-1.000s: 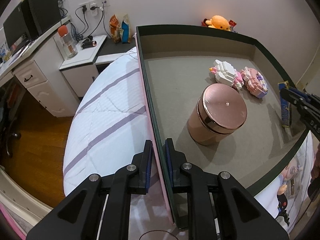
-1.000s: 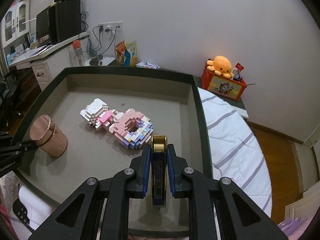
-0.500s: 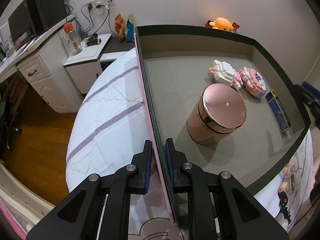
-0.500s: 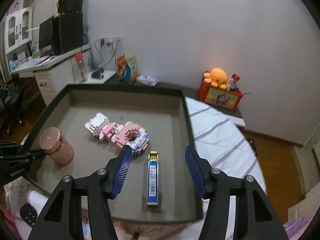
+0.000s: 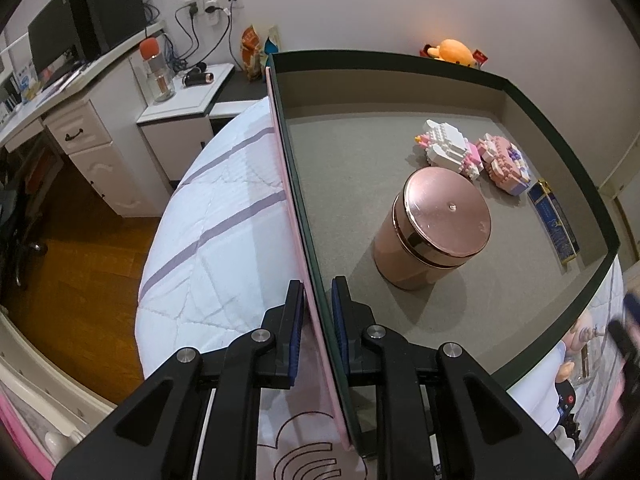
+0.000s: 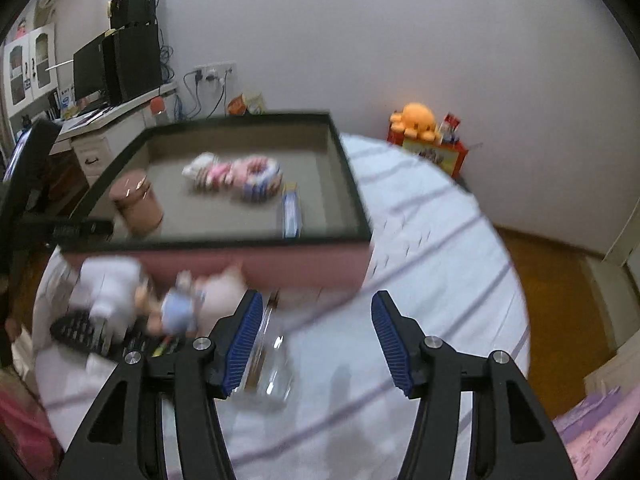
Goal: Organize rigid objects
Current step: 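Grasp the clear glass bottle on the bed with the right gripper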
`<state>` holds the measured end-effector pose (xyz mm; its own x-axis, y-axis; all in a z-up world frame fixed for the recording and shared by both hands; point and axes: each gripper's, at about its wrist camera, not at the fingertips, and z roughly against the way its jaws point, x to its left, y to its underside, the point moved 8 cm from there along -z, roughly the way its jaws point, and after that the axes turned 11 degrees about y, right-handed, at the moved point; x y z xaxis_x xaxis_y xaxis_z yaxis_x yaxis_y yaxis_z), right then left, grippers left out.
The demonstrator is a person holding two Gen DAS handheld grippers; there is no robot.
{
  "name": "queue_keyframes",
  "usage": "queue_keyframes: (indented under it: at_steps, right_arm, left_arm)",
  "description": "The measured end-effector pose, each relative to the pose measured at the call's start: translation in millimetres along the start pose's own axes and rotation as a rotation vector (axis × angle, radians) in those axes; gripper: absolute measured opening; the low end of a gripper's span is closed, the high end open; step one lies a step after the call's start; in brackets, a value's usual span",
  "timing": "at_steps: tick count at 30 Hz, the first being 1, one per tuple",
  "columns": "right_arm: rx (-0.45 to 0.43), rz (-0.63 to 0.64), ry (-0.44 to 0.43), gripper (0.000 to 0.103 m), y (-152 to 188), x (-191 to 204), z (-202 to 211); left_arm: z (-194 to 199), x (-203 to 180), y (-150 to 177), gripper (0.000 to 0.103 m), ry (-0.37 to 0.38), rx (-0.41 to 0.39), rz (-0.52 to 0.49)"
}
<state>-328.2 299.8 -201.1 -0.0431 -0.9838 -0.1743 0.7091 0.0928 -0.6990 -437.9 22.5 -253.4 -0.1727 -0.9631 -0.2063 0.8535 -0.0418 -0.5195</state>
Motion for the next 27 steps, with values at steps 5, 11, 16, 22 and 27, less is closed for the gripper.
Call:
queue_keyframes:
  at_steps: [5,11,16,22,27]
  right_arm:
    - [0.034,-0.059,-0.072,0.059,17.6,5.9,-2.9]
    - [0.051,-0.053,-0.1,0.059,20.5,18.5,-6.5]
    - [0.068,-0.053,-0.103,0.059,25.6,21.0,-13.0]
    - [0.072,-0.044,-0.082,0.052,29.9,17.2,-22.4]
    - [0.042,-0.033,-0.026,0.051,30.1,9.9,-22.4]
  left_arm:
    - [1.8,-0.9,1.4,0.014,-0.005,0.001,0.008]
    - [4.6,-2.7,4.4,0.014,-0.012,-0.001,0.016]
    - [5.6,-3.2,4.7,0.014,-0.015,0.0,0.018]
    - [5.6,-2.2,4.0,0.014,-0.012,0.0,0.019]
    - [6.1,-1.7,4.7,0.014,-0.011,0.001,0.018]
